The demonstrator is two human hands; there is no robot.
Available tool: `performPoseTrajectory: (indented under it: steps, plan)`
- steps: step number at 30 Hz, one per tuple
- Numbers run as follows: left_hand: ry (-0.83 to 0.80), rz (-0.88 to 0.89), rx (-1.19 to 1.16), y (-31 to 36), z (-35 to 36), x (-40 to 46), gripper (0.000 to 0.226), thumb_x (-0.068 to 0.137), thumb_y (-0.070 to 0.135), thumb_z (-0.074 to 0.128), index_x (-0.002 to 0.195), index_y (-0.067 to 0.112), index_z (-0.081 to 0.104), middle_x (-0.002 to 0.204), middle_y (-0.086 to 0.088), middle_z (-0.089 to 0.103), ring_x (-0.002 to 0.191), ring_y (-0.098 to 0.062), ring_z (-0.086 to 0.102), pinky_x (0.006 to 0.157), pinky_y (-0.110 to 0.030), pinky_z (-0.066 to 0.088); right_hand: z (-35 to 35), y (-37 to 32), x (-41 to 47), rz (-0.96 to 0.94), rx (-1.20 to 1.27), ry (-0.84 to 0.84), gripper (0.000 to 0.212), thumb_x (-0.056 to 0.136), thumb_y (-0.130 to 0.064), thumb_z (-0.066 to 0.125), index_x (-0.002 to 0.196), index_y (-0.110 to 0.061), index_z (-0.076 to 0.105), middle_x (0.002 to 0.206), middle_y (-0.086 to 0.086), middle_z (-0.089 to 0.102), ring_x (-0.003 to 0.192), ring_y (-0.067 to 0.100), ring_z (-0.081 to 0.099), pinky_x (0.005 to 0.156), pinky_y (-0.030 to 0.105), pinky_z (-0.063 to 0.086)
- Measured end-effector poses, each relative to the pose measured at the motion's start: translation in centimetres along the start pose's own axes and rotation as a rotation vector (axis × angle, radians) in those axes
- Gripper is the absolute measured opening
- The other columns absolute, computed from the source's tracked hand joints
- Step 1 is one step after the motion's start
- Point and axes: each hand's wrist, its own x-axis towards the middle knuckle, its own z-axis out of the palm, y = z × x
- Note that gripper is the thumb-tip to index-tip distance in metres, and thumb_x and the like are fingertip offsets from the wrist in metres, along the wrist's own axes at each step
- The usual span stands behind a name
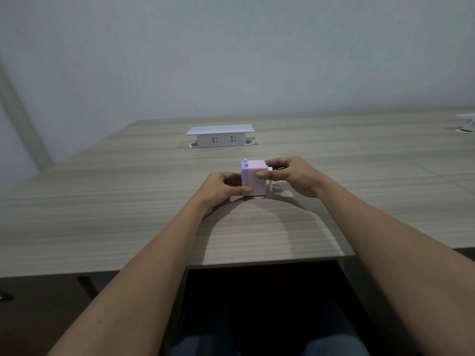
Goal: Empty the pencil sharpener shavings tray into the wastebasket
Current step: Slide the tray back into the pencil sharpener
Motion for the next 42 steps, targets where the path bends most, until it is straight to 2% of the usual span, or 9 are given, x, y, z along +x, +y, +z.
performPoseTrajectory:
  steps: [4, 9, 11, 14, 19, 27, 30, 38, 42]
  plan:
    - [-0.005, -0.028, 0.077, -0.1, -0.6, 0.5, 0.071, 0.072, 0.017, 0.093, 0.137, 0.010, 0.065, 0.120, -0.007, 0.075, 0.112, -0.021, 0.072, 0.099, -0.034, 0.057, -0.4, 0.3, 0.1, -0.007, -0.032, 0.005, 0.045, 0.076, -0.017, 0.087, 0.119, -0.009, 0.075, 0.116, 0.020, 0.075, 0.098, 0.015, 0.070, 0.090, 0.026, 0.052]
    - [0.135, 0.040, 0.024, 0.0, -1.2, 0.5, 0.094, 0.061, 0.043, 0.094, 0.143, 0.013, 0.059, 0.128, -0.003, 0.069, 0.116, -0.019, 0.070, 0.101, -0.042, 0.057, -1.0, 0.9, -0.4, -0.002, 0.036, 0.017, 0.068, 0.076, -0.012, 0.086, 0.138, -0.005, 0.061, 0.125, 0.015, 0.072, 0.115, 0.022, 0.069, 0.097, 0.030, 0.053]
    - [0.082, 0.077, -0.018, 0.1, -0.9, 0.2, 0.076, 0.069, 0.039, 0.090, 0.137, 0.015, 0.066, 0.124, -0.003, 0.075, 0.115, -0.020, 0.072, 0.103, -0.043, 0.056, -0.6, 0.9, -0.5, -0.011, 0.041, -0.058, 0.060, 0.079, -0.008, 0.084, 0.136, -0.007, 0.064, 0.124, 0.012, 0.074, 0.111, 0.020, 0.071, 0.088, 0.028, 0.056]
    - [0.039, 0.104, -0.039, 0.1, -0.3, 0.4, 0.046, 0.085, 0.022, 0.082, 0.130, 0.017, 0.072, 0.118, -0.002, 0.079, 0.114, -0.021, 0.073, 0.101, -0.038, 0.056, -0.2, 0.8, -0.4, -0.016, 0.040, -0.072, 0.046, 0.082, -0.003, 0.080, 0.128, -0.007, 0.070, 0.115, 0.013, 0.076, 0.092, 0.014, 0.072, 0.065, 0.024, 0.053]
    - [0.041, 0.112, -0.001, 1.3, -0.9, 2.4, 0.047, 0.088, 0.014, 0.080, 0.134, 0.011, 0.069, 0.120, -0.001, 0.077, 0.109, -0.010, 0.073, 0.090, -0.018, 0.056, -1.2, 0.1, 1.2, -0.026, 0.025, -0.062, 0.048, 0.081, -0.004, 0.081, 0.128, -0.006, 0.070, 0.120, 0.009, 0.076, 0.105, 0.014, 0.072, 0.085, 0.021, 0.053]
    - [0.026, 0.155, 0.040, 4.8, -2.5, 10.8, 0.048, 0.088, 0.022, 0.080, 0.134, 0.016, 0.069, 0.124, 0.003, 0.076, 0.118, -0.013, 0.070, 0.104, -0.029, 0.051, -5.2, -2.6, 7.7, -0.089, 0.007, 0.007, 0.048, 0.081, -0.003, 0.081, 0.128, -0.007, 0.070, 0.116, 0.009, 0.077, 0.102, 0.014, 0.072, 0.081, 0.023, 0.053]
    - [0.056, 0.158, 0.032, 5.1, -3.1, 14.4, 0.048, 0.088, 0.018, 0.080, 0.134, 0.012, 0.068, 0.125, -0.001, 0.076, 0.118, -0.015, 0.070, 0.099, -0.024, 0.053, -6.6, -2.6, 10.9, -0.106, -0.002, 0.018, 0.048, 0.081, -0.003, 0.080, 0.128, -0.007, 0.070, 0.118, 0.011, 0.077, 0.106, 0.017, 0.072, 0.087, 0.028, 0.053]
    - [0.092, 0.166, 0.048, 3.7, -4.0, 23.7, 0.051, 0.089, 0.012, 0.078, 0.138, 0.006, 0.064, 0.130, -0.007, 0.072, 0.116, -0.019, 0.070, 0.081, -0.011, 0.057, -9.8, -0.8, 19.5, -0.114, -0.030, 0.023, 0.045, 0.085, -0.002, 0.077, 0.129, -0.008, 0.070, 0.126, 0.026, 0.069, 0.103, 0.021, 0.064, 0.084, 0.042, 0.044]
    - [0.099, 0.146, 0.040, 1.6, -4.2, 27.6, 0.051, 0.089, 0.011, 0.079, 0.137, 0.006, 0.065, 0.129, -0.007, 0.072, 0.116, -0.020, 0.070, 0.088, -0.018, 0.058, -10.8, 1.6, 23.0, -0.105, -0.057, 0.018, 0.043, 0.087, -0.003, 0.076, 0.129, -0.009, 0.069, 0.121, 0.023, 0.072, 0.101, 0.020, 0.064, 0.081, 0.042, 0.046]
